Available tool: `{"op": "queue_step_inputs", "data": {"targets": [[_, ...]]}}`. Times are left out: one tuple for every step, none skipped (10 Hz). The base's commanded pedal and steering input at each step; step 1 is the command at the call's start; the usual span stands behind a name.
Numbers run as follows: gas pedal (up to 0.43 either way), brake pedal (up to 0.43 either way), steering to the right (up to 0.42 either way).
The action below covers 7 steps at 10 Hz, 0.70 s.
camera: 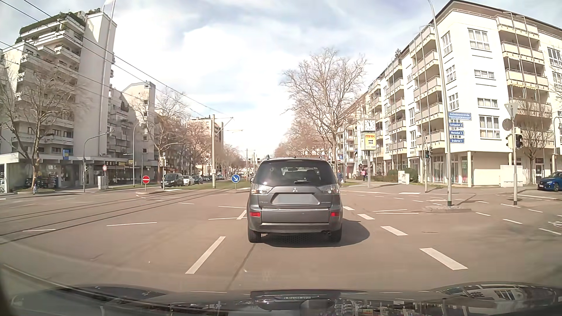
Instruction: Follow the waypoints while adhering to traffic rules and regulations
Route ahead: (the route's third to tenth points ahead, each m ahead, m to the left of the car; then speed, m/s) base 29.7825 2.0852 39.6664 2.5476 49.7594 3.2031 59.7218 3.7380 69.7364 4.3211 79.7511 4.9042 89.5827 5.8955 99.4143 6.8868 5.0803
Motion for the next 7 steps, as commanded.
{"op": "queue_step_inputs", "data": {"targets": [[0.0, 0.134, -0.005], [0.0, 0.134, -0.005], [0.0, 0.134, -0.005], [0.0, 0.14, -0.005], [0.0, 0.14, -0.005], [0.0, 0.146, -0.005], [0.0, 0.159, -0.005]]}}
